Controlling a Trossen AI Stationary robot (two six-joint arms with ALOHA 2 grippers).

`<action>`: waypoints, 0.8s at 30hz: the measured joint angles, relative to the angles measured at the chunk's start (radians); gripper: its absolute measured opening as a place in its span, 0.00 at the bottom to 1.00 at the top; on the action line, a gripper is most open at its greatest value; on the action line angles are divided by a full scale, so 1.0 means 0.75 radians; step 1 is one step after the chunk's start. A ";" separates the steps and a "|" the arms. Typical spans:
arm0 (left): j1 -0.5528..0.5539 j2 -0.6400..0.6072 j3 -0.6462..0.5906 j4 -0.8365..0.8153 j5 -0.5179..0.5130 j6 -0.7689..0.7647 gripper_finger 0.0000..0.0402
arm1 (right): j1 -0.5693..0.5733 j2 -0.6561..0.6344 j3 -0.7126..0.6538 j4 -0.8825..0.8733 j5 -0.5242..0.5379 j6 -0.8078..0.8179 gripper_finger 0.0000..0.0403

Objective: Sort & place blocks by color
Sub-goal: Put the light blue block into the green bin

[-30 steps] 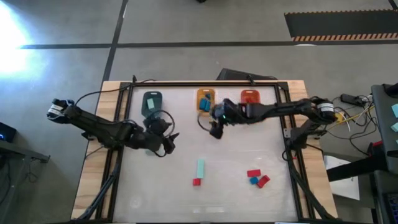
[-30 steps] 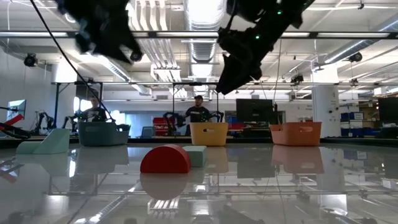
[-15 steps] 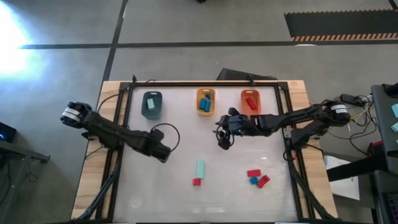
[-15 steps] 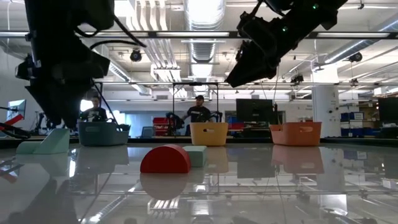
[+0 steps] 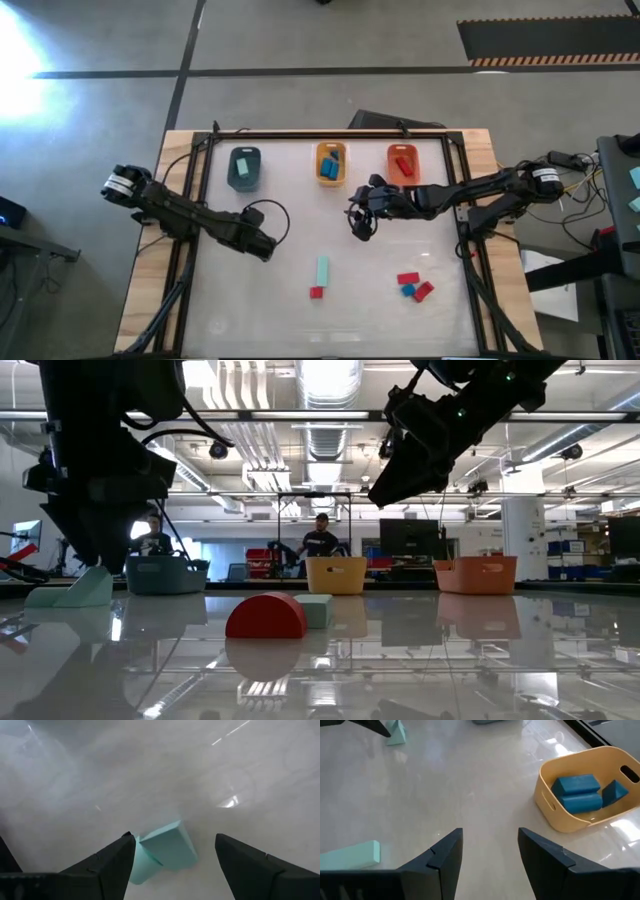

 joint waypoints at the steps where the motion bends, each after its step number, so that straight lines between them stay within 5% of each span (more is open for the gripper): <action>1: 0.000 0.000 0.000 0.001 -0.004 -0.001 0.64 | 0.002 0.000 0.000 0.000 -0.001 0.000 0.45; 24: 0.000 0.003 -0.103 0.115 -0.033 -0.036 0.59 | 0.076 0.000 -0.003 -0.001 0.000 0.013 0.45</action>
